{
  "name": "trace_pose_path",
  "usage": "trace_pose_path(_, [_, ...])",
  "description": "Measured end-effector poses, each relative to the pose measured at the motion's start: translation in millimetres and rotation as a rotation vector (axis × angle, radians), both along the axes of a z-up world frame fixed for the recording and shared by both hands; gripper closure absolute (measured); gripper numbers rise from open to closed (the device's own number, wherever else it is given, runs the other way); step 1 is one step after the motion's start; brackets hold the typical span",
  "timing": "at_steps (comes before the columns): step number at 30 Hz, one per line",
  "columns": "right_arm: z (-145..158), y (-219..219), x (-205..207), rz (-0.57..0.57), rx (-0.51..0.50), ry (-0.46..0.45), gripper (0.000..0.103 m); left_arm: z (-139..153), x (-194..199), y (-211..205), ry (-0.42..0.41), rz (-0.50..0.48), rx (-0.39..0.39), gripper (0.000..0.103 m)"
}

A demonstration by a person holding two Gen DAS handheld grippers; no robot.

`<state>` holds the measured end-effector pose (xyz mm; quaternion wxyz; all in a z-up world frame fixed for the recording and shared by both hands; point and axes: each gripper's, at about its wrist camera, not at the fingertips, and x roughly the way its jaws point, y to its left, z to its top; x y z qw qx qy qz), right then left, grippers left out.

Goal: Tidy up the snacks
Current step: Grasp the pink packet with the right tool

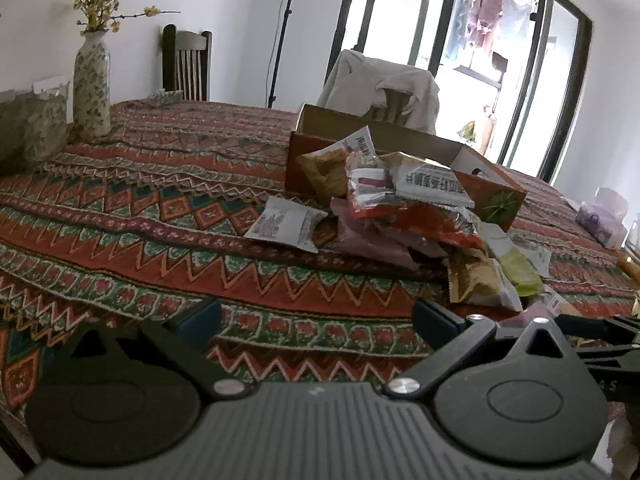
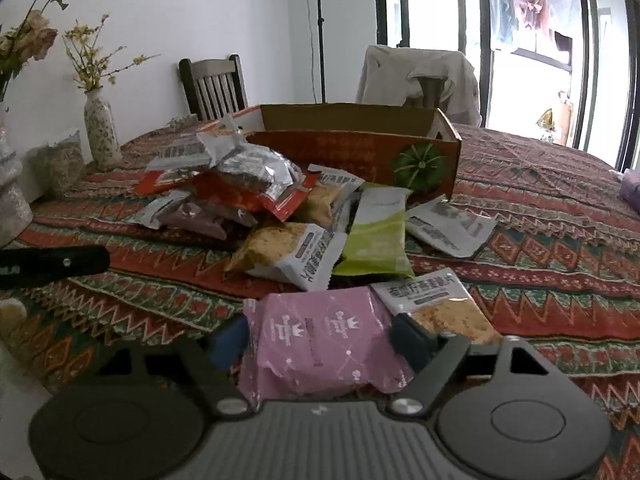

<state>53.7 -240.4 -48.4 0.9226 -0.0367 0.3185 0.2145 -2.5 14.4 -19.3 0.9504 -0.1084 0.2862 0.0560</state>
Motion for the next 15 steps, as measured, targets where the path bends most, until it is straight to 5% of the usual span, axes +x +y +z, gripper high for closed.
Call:
trace_pose_path(6, [-6.2,4.7,-0.4,0.017,-0.031,-0.022,0.023,-2.0,1.6,-0.8,0.01,-0.001,-0.005,0.0])
trace_pose_path(15, [-1.8,-0.7,-5.6,0.03,-0.006,-0.041,0.037,-2.4,1.6,-2.5,0.011,0.002,-0.002,0.0])
